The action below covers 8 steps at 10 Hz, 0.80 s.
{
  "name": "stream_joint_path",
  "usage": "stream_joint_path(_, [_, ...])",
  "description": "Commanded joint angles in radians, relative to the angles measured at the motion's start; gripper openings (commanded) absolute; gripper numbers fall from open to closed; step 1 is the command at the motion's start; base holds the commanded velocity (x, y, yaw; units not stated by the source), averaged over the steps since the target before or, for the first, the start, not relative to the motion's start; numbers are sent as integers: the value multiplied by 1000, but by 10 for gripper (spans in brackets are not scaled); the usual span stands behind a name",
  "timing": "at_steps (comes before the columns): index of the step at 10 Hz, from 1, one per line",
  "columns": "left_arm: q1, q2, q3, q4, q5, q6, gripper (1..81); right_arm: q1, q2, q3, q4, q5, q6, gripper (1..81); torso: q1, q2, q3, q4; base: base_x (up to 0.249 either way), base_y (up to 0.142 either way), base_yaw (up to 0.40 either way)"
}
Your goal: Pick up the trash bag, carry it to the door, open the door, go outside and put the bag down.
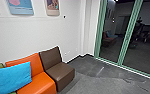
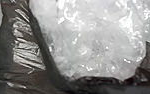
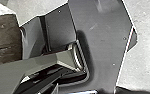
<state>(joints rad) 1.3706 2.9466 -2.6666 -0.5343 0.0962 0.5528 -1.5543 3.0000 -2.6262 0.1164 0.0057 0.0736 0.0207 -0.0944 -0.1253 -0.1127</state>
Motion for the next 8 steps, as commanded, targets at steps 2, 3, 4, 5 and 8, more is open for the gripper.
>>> stream_joint_path(2, [-64, -9, -7, 0, 65, 9, 10, 33, 4, 12, -9, -58, -3, 811, 0, 0, 0, 0, 0, 0, -261])
stream_joint_path(3, [-64, -9, -7, 0, 63, 9, 10, 33, 6, 12, -9, -58, -3, 811, 0, 0, 0, 0, 0, 0, -261])
stream_joint_path(4, [-64, -10, -7, 0, 54, 9, 10, 33, 7, 14, -7, -55, -3, 811, 0, 0, 0, 0, 0, 0, -261])
stream_joint_path(5, [-64, -12, -7, -1, 43, 9, 10, 33, 12, 14, -7, -55, -3, 811, 0, 0, 0, 0, 0, 0, -261])
stream_joint_path(8, [-66, -7, -7, 0, 36, 9, 10, 27, 13, 9, -9, -56, -3, 811, 0, 0, 0, 0, 0, 0, -261])
